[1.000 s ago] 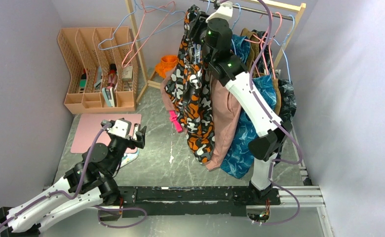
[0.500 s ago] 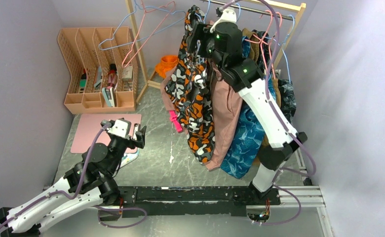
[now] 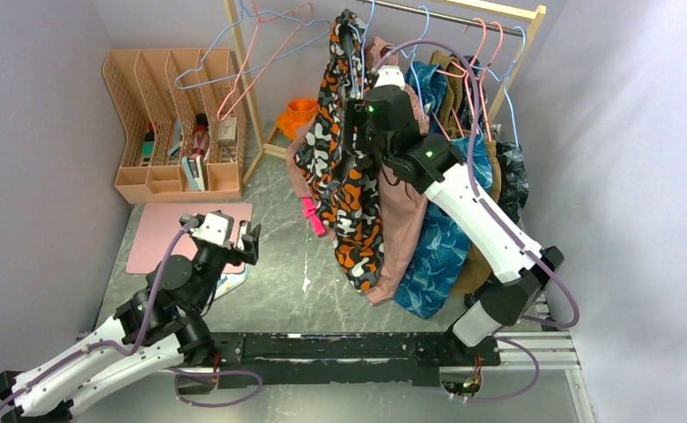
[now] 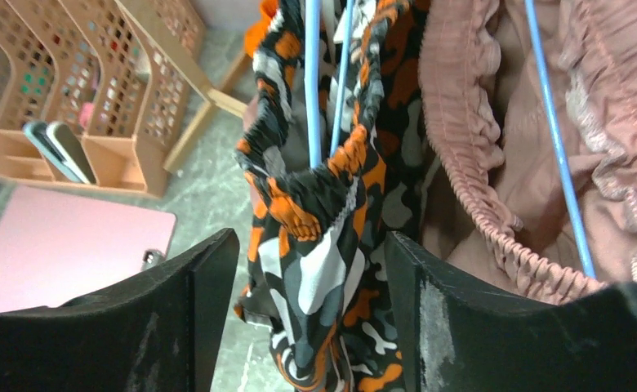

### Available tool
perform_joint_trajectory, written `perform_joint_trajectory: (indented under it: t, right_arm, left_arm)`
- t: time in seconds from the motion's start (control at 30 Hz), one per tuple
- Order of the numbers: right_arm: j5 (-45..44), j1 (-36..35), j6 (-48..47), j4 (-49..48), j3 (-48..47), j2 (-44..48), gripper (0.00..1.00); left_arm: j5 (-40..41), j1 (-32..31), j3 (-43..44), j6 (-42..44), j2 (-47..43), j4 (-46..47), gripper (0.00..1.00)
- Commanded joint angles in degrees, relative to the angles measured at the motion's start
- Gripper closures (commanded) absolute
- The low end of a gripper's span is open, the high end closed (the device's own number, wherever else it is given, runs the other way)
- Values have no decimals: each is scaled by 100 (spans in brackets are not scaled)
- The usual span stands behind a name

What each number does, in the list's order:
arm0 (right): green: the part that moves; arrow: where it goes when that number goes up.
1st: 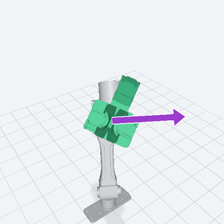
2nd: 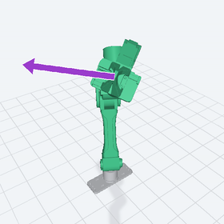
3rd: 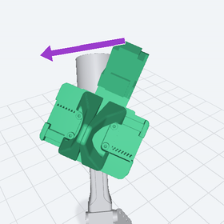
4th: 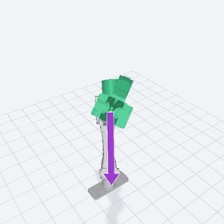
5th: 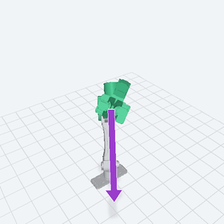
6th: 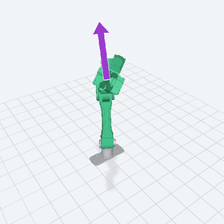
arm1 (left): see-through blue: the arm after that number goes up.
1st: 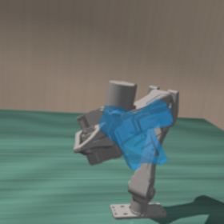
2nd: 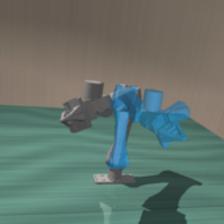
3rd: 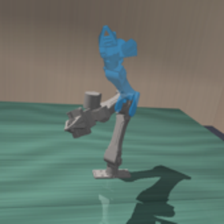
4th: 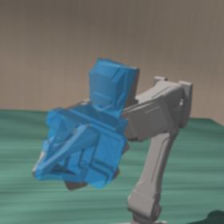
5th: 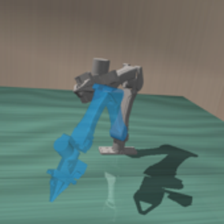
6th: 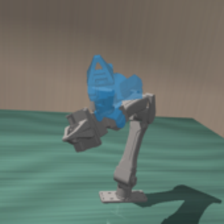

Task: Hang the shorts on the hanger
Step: Place the hanger at the clothesline.

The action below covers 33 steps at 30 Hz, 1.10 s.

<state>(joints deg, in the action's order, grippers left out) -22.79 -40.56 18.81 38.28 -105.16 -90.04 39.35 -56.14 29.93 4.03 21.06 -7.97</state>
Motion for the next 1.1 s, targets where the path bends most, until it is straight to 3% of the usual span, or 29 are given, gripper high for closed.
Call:
perform_joint_trajectory:
  t: [0.0,0.23,0.5,0.83,1.07]
  right_arm:
    - [-142,2,-63,72,84,75,33]
    - [175,-4,75,139,31,28,63]
    - [830,0,435,223,-539,-38,89]
    - [1064,3,787,207,-1104,-136,100]
    - [315,-4,954,-350,-124,392,100]
  left_arm:
    - [-83,58,-39,-3,-33,120,6]
    - [-168,64,-58,24,-23,171,6]
    - [-169,75,-62,25,-46,171,6]
    - [-157,85,-55,11,-41,150,6]
    - [-143,85,-57,1,-58,136,5]
